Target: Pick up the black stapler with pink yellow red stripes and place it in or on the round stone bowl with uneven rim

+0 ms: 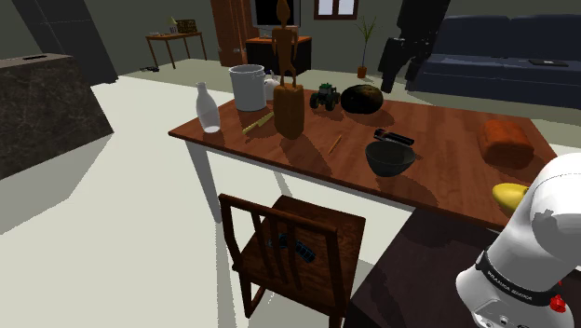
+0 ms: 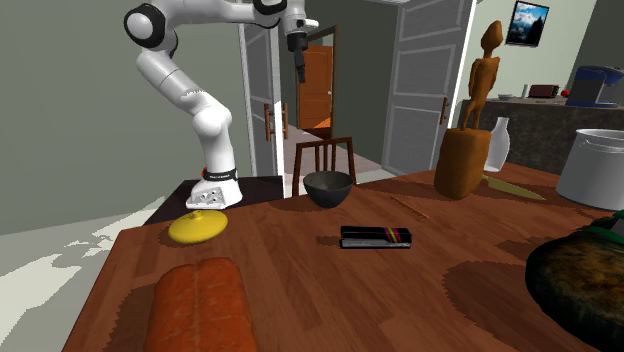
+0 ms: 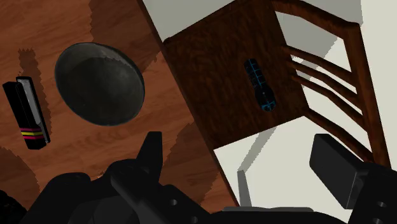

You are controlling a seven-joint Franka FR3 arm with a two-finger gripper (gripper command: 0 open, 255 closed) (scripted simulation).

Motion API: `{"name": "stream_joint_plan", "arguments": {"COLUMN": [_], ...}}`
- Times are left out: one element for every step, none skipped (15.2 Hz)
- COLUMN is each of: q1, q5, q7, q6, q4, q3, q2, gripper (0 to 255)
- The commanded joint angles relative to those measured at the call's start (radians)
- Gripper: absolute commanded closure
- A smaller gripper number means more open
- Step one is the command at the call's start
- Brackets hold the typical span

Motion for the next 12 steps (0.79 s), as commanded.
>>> {"name": "stream_joint_plan", "arguments": {"q1": [0.0, -0.006, -0.012, -0.018, -0.025, -0.031, -0.037, -0.044, -0.05, -0.056, -0.063, -0.069], "q5": [0.0, -0.009, -0.019, -0.028, -0.037, -0.046, -0.055, -0.064, -0.072, -0.08, -0.088, -0.095], "q7": [0.0, -0.018, -0.037, -0.055, -0.073, -0.091, -0.109, -0.127, -0.145, -0.163, -0.181, -0.199], "q6": [0.0, 0.019, 0.039, 0.059, 0.079, 0.099, 0.119, 0.14, 0.16, 0.181, 0.202, 0.223], "q4": [0.0, -0.015, -0.029, -0.042, -0.054, -0.065, -0.075, -0.083, -0.09, -0.097, -0.101, -0.105], "q3": [0.0, -0.018, -0.036, -0.054, -0.071, -0.089, -0.107, -0.125, -0.143, -0.161, -0.179, -0.197], "q2": [0.0, 0.006, 0.013, 0.021, 0.031, 0.041, 0.053, 0.067, 0.081, 0.097, 0.114, 0.132], "gripper": [0, 0, 0, 0, 0, 0, 0, 0, 0, 0, 0, 0]}}
